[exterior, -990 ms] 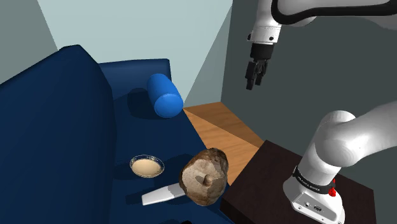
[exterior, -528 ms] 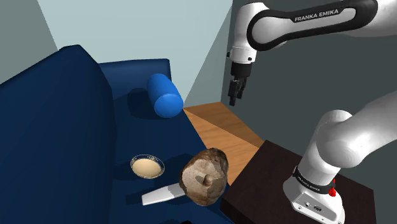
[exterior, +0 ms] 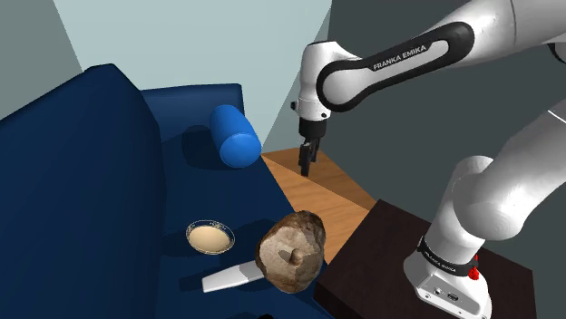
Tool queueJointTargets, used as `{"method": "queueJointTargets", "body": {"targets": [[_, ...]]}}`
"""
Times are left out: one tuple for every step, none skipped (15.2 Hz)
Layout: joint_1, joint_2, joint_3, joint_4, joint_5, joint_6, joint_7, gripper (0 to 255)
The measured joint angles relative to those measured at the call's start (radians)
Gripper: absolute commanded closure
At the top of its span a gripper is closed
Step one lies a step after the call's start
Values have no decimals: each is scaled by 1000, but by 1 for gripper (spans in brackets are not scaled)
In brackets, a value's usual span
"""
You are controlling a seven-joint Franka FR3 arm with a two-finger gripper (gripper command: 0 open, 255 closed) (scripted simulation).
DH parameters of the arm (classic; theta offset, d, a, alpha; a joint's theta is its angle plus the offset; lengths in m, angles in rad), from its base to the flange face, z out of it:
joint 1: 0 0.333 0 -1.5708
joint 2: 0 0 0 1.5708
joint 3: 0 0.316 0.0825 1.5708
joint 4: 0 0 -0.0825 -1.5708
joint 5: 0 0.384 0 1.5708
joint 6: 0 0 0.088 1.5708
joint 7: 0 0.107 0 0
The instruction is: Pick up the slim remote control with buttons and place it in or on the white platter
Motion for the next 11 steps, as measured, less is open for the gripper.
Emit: {"method": "queueJointTargets", "body": {"targets": [[7, 21, 8, 2, -2, 20, -7, 0], [13, 64, 17, 21, -7, 45, -13, 0], [20, 94, 25, 23, -10, 72, -18, 0], [30, 124, 38, 29, -12, 98, -19, 0], [38, 161, 49, 41, -18, 123, -19, 0], [45, 196, 59, 54, -24, 146, -20, 0], [50, 231, 66, 63, -32, 171, -26, 0], [58, 265, 78, 72, -40, 196, -23, 0], [65, 290, 86, 76, -49, 218, -27, 0], [72, 332, 95, 92, -61, 244, -23, 0], [80, 368, 105, 110, -74, 262, -19, 0]]}}
